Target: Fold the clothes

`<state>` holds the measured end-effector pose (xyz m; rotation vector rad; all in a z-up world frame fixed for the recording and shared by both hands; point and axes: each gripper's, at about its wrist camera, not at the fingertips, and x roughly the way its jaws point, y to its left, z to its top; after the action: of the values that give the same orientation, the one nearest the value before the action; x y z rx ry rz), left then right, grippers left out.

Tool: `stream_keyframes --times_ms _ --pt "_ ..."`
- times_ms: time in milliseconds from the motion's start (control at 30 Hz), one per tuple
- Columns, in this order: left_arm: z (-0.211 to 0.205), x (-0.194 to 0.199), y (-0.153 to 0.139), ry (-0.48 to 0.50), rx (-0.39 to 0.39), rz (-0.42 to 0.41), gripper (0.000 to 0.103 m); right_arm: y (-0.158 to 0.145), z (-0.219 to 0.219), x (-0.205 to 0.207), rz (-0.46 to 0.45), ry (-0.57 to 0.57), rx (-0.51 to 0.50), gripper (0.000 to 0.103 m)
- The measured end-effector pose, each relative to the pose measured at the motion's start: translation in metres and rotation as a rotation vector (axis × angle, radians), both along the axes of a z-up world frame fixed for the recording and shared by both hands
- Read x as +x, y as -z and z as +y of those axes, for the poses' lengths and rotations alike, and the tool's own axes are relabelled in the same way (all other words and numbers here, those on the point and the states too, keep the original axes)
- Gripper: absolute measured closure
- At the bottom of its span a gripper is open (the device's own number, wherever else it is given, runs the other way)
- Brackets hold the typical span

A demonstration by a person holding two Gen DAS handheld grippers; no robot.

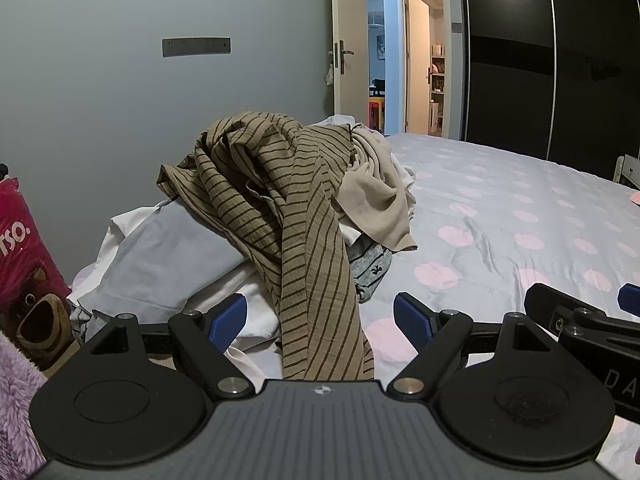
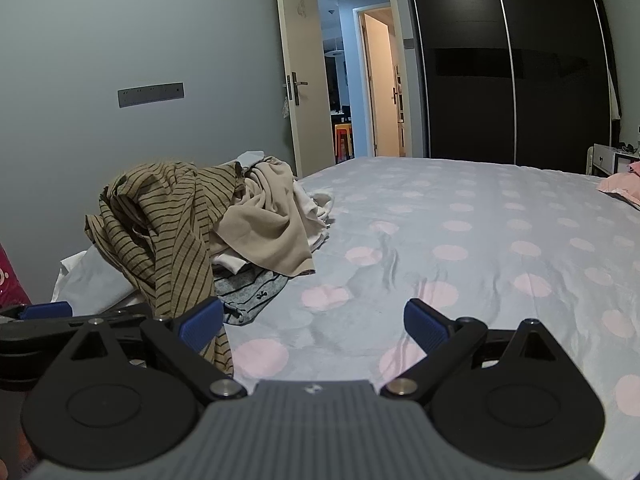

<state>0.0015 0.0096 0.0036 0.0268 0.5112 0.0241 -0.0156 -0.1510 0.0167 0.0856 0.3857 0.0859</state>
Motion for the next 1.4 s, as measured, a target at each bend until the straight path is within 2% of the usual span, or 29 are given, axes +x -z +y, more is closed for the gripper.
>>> stream_keyframes --times_ms 767,967,1167,1400 --pt "0.003 -0.001 0.0 0.003 -0.003 0.001 0.024 0.007 -0.004 -0.002 0.005 -0.004 0.032 0.005" --pt "0.009 0.002 0.001 0.009 -0.009 0.026 0.024 0.007 -0.002 0.0 0.015 -0.005 0.04 0.005" --pt "0.023 0.011 -0.008 0.031 -0.002 0.086 0.024 -0.002 0.007 0.01 0.043 -0.065 0.04 0.005" --pt "0.065 0.049 -0.038 0.017 -0.046 0.089 0.024 -0.024 0.02 0.043 0.048 -0.194 -0.017 0.005"
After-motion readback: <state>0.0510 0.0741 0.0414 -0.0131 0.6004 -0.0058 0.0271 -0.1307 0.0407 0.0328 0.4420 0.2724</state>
